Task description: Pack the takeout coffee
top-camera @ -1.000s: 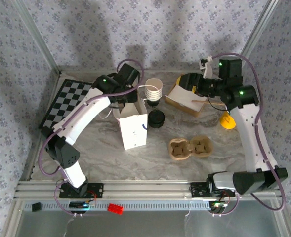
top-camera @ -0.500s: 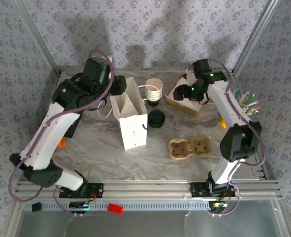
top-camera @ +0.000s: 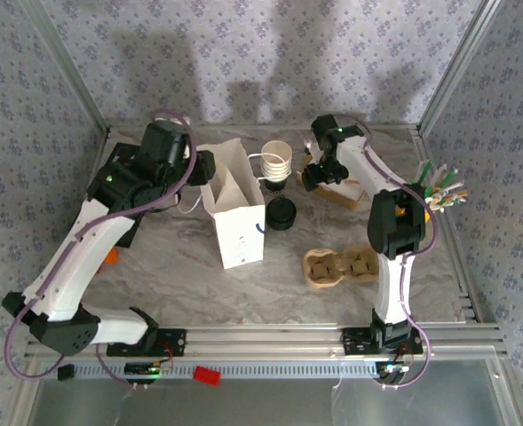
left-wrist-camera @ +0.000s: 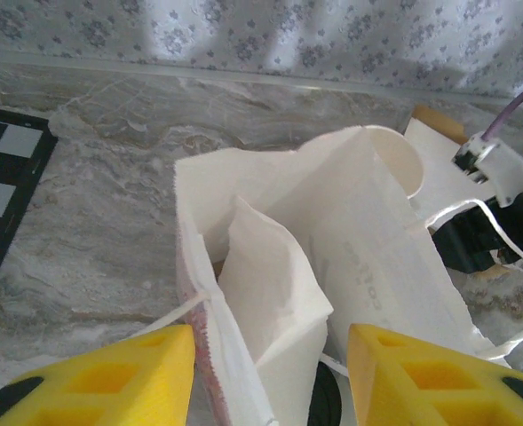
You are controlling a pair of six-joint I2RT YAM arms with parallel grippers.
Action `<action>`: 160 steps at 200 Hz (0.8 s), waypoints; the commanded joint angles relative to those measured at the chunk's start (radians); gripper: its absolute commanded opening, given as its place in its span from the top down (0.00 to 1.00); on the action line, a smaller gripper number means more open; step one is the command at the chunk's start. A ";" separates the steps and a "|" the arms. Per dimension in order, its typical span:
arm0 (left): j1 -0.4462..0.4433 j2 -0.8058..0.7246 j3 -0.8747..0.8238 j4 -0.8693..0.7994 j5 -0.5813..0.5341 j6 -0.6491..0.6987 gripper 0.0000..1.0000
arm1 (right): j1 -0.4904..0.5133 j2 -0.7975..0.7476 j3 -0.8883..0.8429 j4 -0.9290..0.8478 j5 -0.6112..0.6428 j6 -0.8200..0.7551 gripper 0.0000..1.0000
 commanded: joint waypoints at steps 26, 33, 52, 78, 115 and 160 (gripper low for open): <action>0.032 -0.055 -0.016 0.052 0.004 0.016 0.50 | -0.018 0.093 0.092 -0.050 0.110 -0.034 0.41; 0.036 -0.056 -0.016 0.049 0.005 0.014 0.50 | -0.022 0.096 0.095 -0.048 0.101 -0.033 0.44; 0.045 -0.059 -0.016 0.050 0.010 0.019 0.49 | -0.036 0.093 0.102 -0.037 0.096 -0.027 0.56; 0.049 -0.059 -0.024 0.047 0.013 0.015 0.49 | -0.045 0.096 0.121 -0.039 0.092 -0.024 0.70; 0.049 -0.043 -0.008 0.050 0.040 0.007 0.49 | -0.059 0.074 0.127 -0.035 0.026 -0.036 0.94; 0.048 -0.024 0.034 0.045 0.058 0.024 0.49 | -0.082 -0.033 0.135 -0.018 -0.054 0.014 1.00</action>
